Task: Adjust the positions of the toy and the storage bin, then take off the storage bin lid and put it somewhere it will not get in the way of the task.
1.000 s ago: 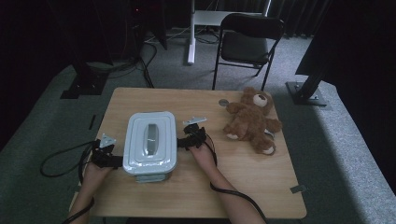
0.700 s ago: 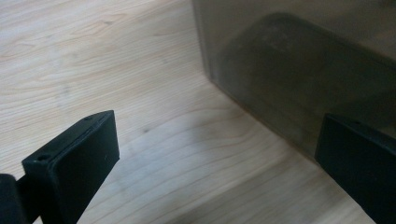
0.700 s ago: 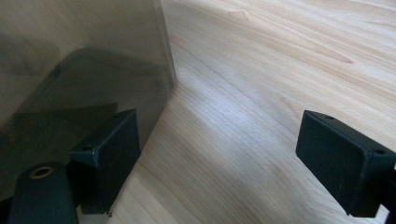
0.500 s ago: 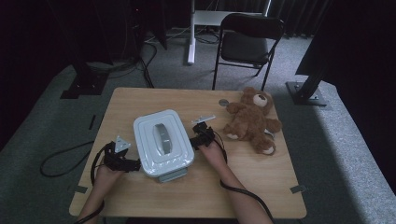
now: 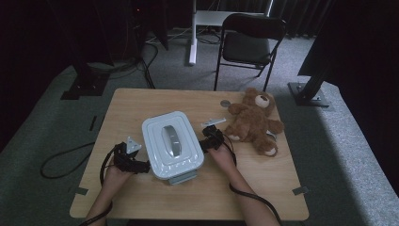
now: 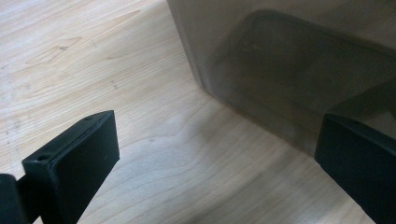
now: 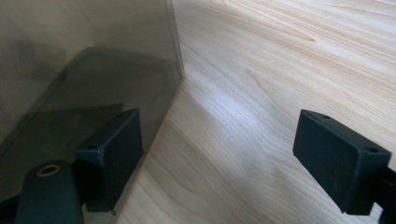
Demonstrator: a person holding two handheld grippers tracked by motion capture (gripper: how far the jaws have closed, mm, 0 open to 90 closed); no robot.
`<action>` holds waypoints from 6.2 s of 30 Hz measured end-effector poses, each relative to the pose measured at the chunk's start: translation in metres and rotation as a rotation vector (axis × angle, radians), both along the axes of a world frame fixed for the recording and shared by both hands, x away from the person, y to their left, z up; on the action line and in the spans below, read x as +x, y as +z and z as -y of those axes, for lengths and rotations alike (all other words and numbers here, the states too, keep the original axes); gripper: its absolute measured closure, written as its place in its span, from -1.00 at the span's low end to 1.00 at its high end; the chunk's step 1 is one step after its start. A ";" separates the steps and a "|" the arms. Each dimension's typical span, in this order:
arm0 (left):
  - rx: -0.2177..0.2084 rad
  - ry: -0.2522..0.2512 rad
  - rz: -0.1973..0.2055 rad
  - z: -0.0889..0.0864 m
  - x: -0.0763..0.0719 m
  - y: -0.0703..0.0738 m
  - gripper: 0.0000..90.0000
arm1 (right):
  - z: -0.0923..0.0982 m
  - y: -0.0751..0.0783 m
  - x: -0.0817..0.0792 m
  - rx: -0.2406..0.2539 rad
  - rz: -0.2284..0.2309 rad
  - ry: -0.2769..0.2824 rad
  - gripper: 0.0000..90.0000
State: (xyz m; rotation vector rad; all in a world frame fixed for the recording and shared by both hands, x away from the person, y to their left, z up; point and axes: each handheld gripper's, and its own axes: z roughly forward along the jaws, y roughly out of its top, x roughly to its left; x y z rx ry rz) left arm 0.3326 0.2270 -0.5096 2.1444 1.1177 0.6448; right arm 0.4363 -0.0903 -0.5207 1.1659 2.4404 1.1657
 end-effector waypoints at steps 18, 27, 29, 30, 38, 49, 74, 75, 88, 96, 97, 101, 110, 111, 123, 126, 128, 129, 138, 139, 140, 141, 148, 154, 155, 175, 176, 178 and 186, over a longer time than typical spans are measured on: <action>0.051 -0.108 0.009 0.032 -0.033 0.005 -0.99 | 0.028 -0.001 -0.037 -0.008 0.066 0.022 -0.58; 0.064 -0.178 -0.006 0.044 -0.039 -0.002 -0.99 | 0.049 0.001 -0.055 -0.030 0.138 0.031 -0.67; 0.040 -0.193 -0.024 0.047 -0.040 -0.005 -0.99 | 0.053 0.002 -0.059 -0.031 0.160 0.014 -0.70; 0.035 -0.201 -0.026 0.048 -0.041 -0.005 -0.99 | 0.055 0.002 -0.062 -0.031 0.168 0.012 -0.70; 0.011 -0.237 -0.029 0.054 -0.041 -0.003 -0.99 | 0.076 -0.002 -0.085 -0.112 0.204 0.033 -0.71; -0.037 -0.271 -0.044 0.059 -0.038 -0.002 -0.99 | 0.125 -0.018 -0.107 -0.084 0.166 0.007 -0.71; -0.145 -0.211 -0.007 0.027 -0.049 0.041 -0.99 | 0.186 -0.037 -0.131 -0.105 0.131 -0.104 -0.71; -0.147 -0.205 -0.003 0.027 -0.050 0.045 -0.99 | 0.187 -0.037 -0.132 -0.106 0.130 -0.107 -0.71; -0.156 -0.213 0.071 0.034 -0.062 0.080 -0.99 | 0.192 -0.039 -0.134 -0.117 0.097 -0.093 -0.72; -0.183 -0.270 0.025 0.051 -0.056 0.087 -0.99 | 0.196 -0.039 -0.136 -0.117 0.095 -0.120 -0.72; -0.173 -0.274 0.025 0.055 -0.056 0.088 -0.99 | 0.196 -0.039 -0.136 -0.118 0.094 -0.121 -0.72; -0.178 -0.294 0.009 0.067 -0.052 0.092 -0.99 | 0.196 -0.039 -0.136 -0.117 0.095 -0.123 -0.72; -0.187 -0.320 -0.031 0.093 -0.040 0.097 -0.99 | 0.196 -0.039 -0.136 -0.117 0.094 -0.123 -0.72; -0.187 -0.326 -0.034 0.096 -0.039 0.097 -0.99 | 0.196 -0.039 -0.136 -0.117 0.094 -0.123 -0.72; -0.180 -0.332 -0.077 0.118 -0.028 0.092 -0.99 | 0.196 -0.039 -0.136 -0.116 0.094 -0.124 -0.72; -0.174 -0.325 -0.081 0.121 -0.026 0.093 -0.99 | 0.196 -0.039 -0.136 -0.115 0.094 -0.124 -0.72; -0.171 -0.326 -0.092 0.123 -0.025 0.093 -0.99 | 0.196 -0.039 -0.136 -0.116 0.095 -0.124 -0.72; -0.161 -0.323 -0.090 0.125 -0.024 0.093 -0.99 | 0.196 -0.039 -0.136 -0.116 0.096 -0.124 -0.72; -0.154 -0.299 -0.120 0.138 -0.016 0.093 -0.99 | 0.196 -0.039 -0.136 -0.117 0.095 -0.124 -0.72; -0.153 -0.297 -0.124 0.139 -0.015 0.093 -0.99 | 0.196 -0.039 -0.136 -0.117 0.095 -0.124 -0.72; -0.156 -0.301 -0.129 0.141 -0.015 0.093 -0.99 | 0.196 -0.039 -0.136 -0.117 0.095 -0.124 -0.72; -0.151 -0.298 -0.131 0.142 -0.014 0.093 -0.99 | 0.196 -0.039 -0.136 -0.117 0.095 -0.124 -0.72; -0.127 -0.278 -0.145 0.150 -0.011 0.091 -0.99 | 0.196 -0.039 -0.136 -0.117 0.095 -0.124 -0.72; -0.141 -0.266 -0.159 0.156 -0.008 0.092 -0.99 | 0.196 -0.039 -0.136 -0.116 0.096 -0.124 -0.72; -0.141 -0.266 -0.159 0.156 -0.008 0.092 -0.99 | 0.196 -0.039 -0.136 -0.116 0.096 -0.124 -0.72; -0.227 -0.218 -0.154 0.156 -0.010 0.089 -0.37 | 0.196 -0.039 -0.136 -0.116 0.096 -0.124 -0.72; -0.247 -0.227 -0.158 0.154 -0.010 0.089 -0.29 | 0.196 -0.039 -0.136 -0.116 0.096 -0.124 -0.72; -0.265 -0.243 -0.151 0.152 -0.010 0.089 -0.19 | 0.196 -0.039 -0.136 -0.116 0.096 -0.125 -0.72; -0.353 -0.283 -0.156 0.144 -0.012 0.085 0.18 | 0.196 -0.039 -0.136 -0.117 0.098 -0.127 -0.70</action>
